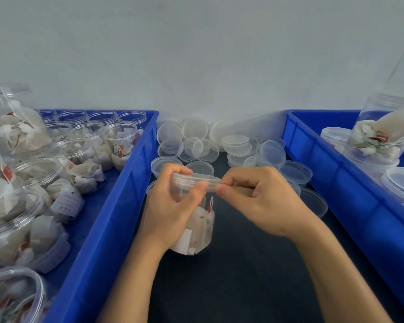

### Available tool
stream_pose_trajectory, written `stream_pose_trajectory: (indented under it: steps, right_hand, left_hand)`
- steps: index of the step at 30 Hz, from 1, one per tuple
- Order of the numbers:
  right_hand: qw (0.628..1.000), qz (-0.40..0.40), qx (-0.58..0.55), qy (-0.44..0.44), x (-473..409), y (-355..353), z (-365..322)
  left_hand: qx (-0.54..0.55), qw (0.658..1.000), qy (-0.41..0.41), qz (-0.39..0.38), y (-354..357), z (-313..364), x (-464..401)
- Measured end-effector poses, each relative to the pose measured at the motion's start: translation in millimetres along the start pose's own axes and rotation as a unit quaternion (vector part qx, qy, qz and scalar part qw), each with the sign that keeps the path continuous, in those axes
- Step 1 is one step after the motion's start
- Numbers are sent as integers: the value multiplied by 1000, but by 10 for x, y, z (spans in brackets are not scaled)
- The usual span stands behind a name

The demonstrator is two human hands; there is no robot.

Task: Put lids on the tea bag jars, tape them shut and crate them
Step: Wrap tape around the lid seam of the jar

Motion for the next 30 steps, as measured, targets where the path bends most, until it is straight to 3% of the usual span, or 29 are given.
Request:
stream_pose_trajectory:
  steps: [8,10,12,17,24,30]
  right_hand:
    - [978,-6,-202,-45,-28,1,164]
    - [932,77,-353,-24,-27,-131,277]
    - [902,118,-416,-10,14,-265,395]
    - [972,91,-212,40,-59,-40,387]
    - [991,31,-97,88,-120,169,352]
    - [988,-33,136,64,-119,224,286]
  left_hand:
    - [153,988,-25,-10,-10,-31,14]
    - [295,953,-67,-22,-38,-33,33]
    - [359,930,-81,-21,-51,-33,57]
    - [284,958,-37,12,17,-18,58]
    - [248,969,-12,-2,31,-42,60]
    - [231,972,-4,-39,74,-73,74]
Point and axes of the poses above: each hand's wrist, its own x-axis away from the middle knuckle, its own y-axis out of the palm, z = x × y, the point moved 2 cm from there along -x, towards the middle knuckle, and after that the axes turned 8 degrees about -z, right-handed, at the moved point
